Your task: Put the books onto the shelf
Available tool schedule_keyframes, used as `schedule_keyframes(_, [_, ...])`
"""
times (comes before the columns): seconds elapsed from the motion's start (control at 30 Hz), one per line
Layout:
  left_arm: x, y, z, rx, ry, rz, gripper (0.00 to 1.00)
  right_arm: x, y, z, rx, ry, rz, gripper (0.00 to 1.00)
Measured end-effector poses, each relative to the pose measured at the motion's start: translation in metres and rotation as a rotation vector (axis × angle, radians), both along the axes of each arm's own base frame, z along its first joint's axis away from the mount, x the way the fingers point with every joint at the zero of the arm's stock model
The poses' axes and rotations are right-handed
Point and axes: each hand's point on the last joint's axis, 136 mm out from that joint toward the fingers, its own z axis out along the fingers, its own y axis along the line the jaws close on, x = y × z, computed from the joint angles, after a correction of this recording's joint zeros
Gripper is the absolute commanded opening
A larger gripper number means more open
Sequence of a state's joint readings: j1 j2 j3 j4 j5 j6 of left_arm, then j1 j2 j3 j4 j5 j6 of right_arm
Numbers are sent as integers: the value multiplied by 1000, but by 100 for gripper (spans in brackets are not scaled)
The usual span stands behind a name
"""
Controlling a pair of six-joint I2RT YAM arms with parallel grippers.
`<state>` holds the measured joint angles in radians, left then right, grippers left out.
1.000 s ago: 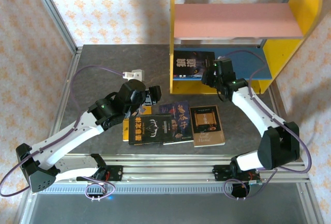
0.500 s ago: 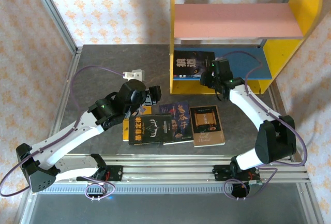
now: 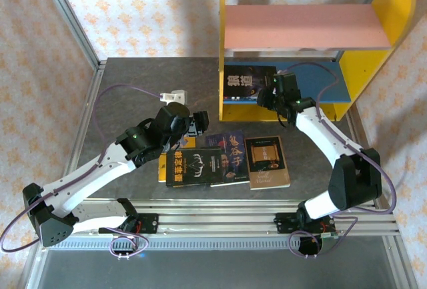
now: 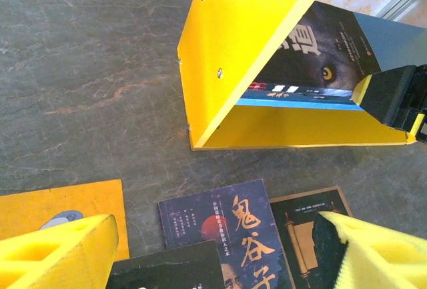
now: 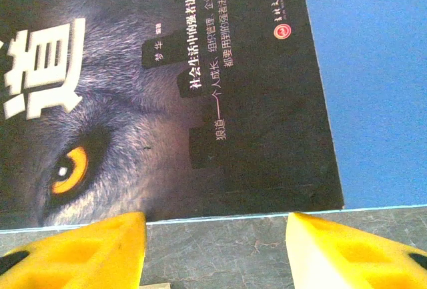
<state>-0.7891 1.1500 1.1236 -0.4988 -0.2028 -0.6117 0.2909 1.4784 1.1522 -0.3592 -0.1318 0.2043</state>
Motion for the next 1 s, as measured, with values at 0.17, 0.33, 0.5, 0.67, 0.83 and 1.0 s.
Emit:
schedule_keyframes(0.17, [0, 0, 0, 0, 0, 0, 78, 0, 1, -1, 2, 2, 3, 57])
schedule_keyframes(0.33, [-1, 1, -1, 5, 4, 0, 78, 0, 1, -1, 4, 3, 5, 56])
schedule_keyframes(0.5, [-3, 6, -8, 23, 15, 7, 78, -8, 6, 5, 34, -5, 36, 56])
schedule_keyframes(0.67, [-21, 25, -39, 66, 81, 27, 78, -46, 18, 16, 82, -22, 95, 57])
schedule_keyframes(0.83, [-50, 54, -83, 91, 184, 79, 78, -93, 74, -9, 117, 47, 258, 57])
schedule_keyframes(1.0, [-77, 78, -134, 96, 294, 140, 78, -148, 113, -75, 93, 224, 377, 59])
